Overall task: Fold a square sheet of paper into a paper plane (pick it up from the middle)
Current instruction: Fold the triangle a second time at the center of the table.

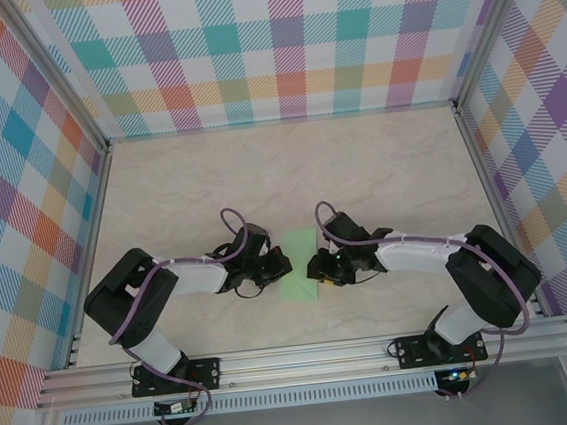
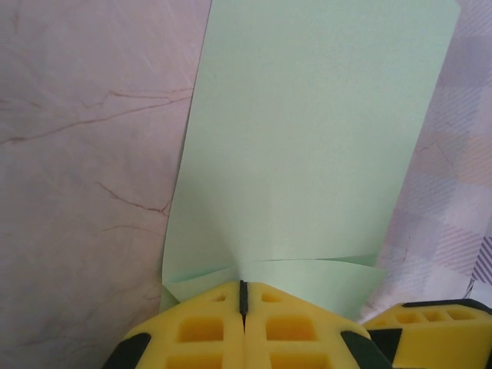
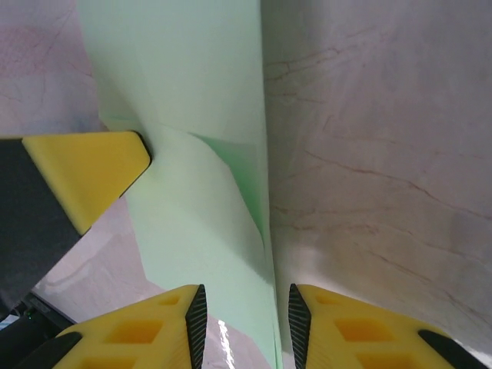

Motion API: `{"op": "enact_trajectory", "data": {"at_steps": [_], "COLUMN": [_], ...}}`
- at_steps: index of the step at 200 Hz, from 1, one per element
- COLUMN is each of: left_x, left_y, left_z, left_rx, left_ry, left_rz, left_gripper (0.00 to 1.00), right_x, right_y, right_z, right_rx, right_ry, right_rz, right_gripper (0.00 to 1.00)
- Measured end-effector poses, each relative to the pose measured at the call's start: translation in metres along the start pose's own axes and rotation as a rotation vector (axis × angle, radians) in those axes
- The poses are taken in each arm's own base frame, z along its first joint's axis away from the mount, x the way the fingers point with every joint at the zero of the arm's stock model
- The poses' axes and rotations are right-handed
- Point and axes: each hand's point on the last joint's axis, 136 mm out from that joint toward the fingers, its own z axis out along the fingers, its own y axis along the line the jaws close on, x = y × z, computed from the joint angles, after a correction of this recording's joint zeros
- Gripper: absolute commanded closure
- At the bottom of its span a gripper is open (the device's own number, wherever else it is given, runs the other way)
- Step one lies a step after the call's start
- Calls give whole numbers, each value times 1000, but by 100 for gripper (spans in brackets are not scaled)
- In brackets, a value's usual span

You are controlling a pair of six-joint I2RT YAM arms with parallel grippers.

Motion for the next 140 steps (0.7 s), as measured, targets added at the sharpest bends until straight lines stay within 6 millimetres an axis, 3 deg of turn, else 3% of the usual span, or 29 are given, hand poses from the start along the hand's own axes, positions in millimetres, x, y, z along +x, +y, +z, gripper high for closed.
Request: {"op": "enact_trajectory", "data": {"at_steps": [140], "left_x": [0], "left_y": [0], "left_z": [-2], "left_rx": [-5], "left_ry": [-4], "left_rz": [-1], "left_gripper": [98], "right_x": [-5], "right_y": [10], "right_z": [14], "right_rx": [-70], "right_ry": [7], "right_rz": [14], "right_gripper": [68]}}
